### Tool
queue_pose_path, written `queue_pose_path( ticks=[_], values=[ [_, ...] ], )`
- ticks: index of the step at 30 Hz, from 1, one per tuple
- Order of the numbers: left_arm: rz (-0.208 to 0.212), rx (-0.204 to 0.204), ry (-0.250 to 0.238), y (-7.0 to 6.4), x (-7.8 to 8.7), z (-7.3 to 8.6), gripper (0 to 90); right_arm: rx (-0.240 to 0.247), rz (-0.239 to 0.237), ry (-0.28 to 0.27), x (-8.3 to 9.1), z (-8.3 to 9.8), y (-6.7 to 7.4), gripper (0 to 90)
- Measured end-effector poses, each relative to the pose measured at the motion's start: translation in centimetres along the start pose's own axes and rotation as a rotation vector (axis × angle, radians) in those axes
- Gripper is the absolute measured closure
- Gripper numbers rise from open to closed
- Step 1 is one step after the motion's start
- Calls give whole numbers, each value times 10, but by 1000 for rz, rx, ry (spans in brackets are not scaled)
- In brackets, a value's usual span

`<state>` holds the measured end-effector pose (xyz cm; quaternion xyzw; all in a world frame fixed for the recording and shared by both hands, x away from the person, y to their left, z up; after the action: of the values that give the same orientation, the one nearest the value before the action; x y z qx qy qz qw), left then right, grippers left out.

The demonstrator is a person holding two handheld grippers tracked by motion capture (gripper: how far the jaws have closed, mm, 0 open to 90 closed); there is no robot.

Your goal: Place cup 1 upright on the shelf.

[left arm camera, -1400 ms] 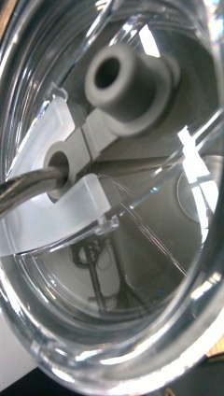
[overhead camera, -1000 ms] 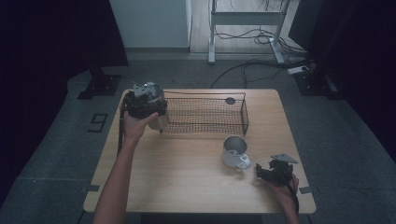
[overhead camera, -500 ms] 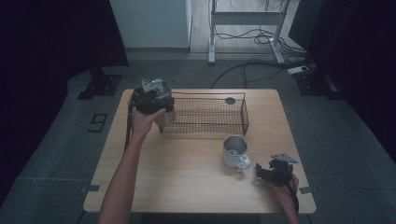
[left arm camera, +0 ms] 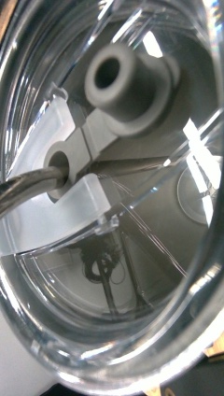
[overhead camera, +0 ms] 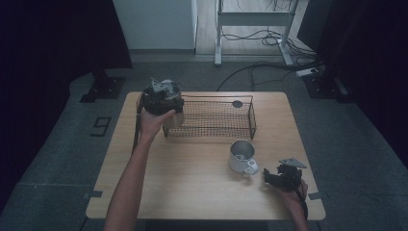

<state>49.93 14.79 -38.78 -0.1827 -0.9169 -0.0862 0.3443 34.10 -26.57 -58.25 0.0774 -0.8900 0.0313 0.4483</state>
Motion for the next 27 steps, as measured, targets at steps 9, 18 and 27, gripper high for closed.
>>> queue_pose_path(
  ticks=[9,18,27],
  values=[
    [12,0,1,-3,-7,-6,38,-1,0,0,0,0,0,126],
    [16,-9,9,-8,-18,-13,38,0,1,0,0,0,0,126],
    [17,-1,26,-10,-31,-16,38,-1,2,0,0,-1,0,127]
  ],
)
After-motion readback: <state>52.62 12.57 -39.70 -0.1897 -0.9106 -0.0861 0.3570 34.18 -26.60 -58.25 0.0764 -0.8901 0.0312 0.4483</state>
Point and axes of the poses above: each handheld gripper's, and its own axes: x roughly backward along the jaws, z roughly out of its underside, y roughly to its left, the point moved 4 cm from there along -x, roughly forward along the jaws, and after that the axes turned 11 degrees about y, right-handed, at the moved point
